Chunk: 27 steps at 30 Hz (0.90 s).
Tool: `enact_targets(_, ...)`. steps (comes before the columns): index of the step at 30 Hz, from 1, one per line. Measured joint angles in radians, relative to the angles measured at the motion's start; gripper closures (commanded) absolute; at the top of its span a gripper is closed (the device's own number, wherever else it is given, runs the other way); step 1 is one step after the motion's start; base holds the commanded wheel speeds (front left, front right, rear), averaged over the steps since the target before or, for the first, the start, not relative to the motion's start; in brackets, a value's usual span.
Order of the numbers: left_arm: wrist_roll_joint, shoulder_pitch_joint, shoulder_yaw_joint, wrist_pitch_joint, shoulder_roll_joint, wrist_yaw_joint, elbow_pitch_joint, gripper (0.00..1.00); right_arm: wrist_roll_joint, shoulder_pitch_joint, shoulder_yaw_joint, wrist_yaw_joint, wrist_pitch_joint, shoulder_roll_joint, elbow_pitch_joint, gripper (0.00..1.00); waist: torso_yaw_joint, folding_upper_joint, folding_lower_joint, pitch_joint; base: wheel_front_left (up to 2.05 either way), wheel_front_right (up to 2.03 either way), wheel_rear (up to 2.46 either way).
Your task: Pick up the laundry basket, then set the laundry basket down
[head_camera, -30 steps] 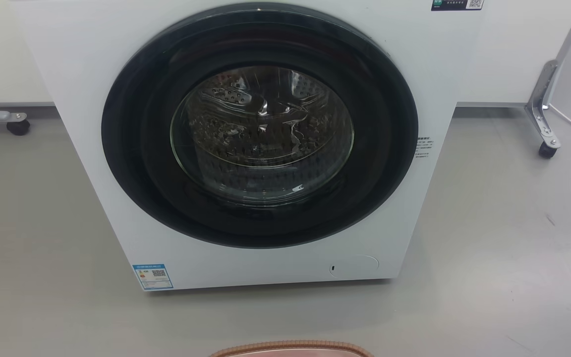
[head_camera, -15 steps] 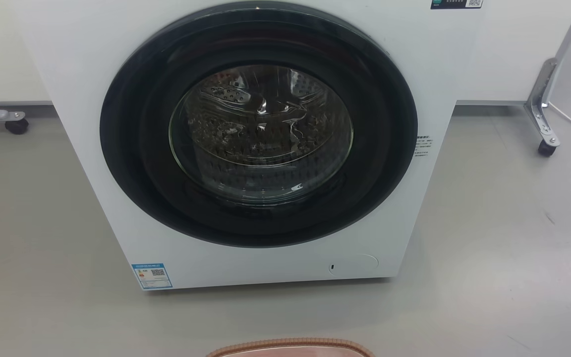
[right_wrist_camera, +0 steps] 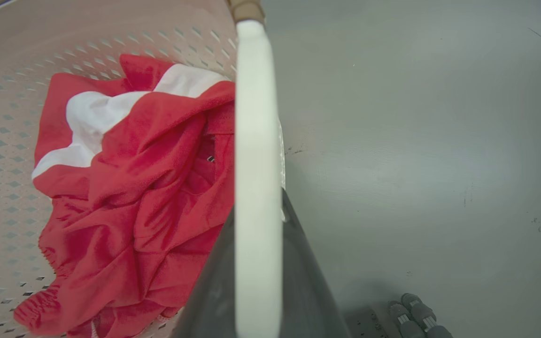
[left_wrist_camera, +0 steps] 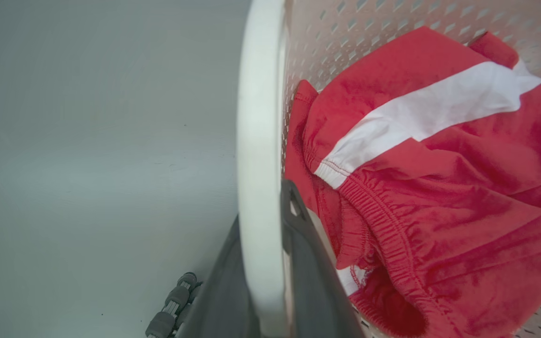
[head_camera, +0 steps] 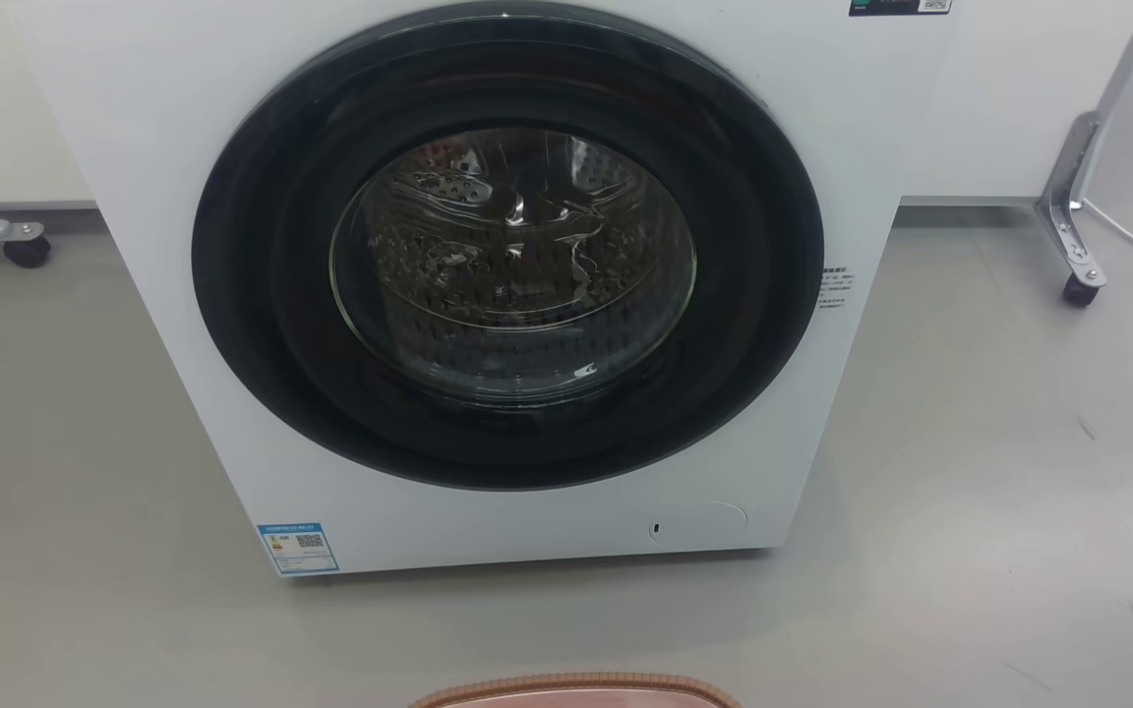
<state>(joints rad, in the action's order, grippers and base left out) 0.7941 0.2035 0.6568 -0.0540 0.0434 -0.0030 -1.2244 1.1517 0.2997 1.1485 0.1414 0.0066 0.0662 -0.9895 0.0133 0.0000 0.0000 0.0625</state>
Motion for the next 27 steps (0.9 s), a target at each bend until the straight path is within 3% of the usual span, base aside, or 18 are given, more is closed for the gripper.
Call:
enact_targets(17, 0.004, 0.057, -0.003, -0.010, 0.000, 0.006, -0.002, 1.00, 0.011, 0.073, 0.024, 0.000, -0.026, 0.000, -0.012, 1.00, -0.006, 0.0000, 0.0000, -0.046, 0.00, 0.00, 0.00)
enact_targets(27, 0.004, 0.227, -0.011, -0.028, 0.006, 0.018, 0.028, 1.00, 0.009, 0.259, 0.011, 0.000, -0.056, 0.000, -0.040, 1.00, -0.008, 0.0001, 0.0001, -0.165, 0.00, 0.00, 0.00)
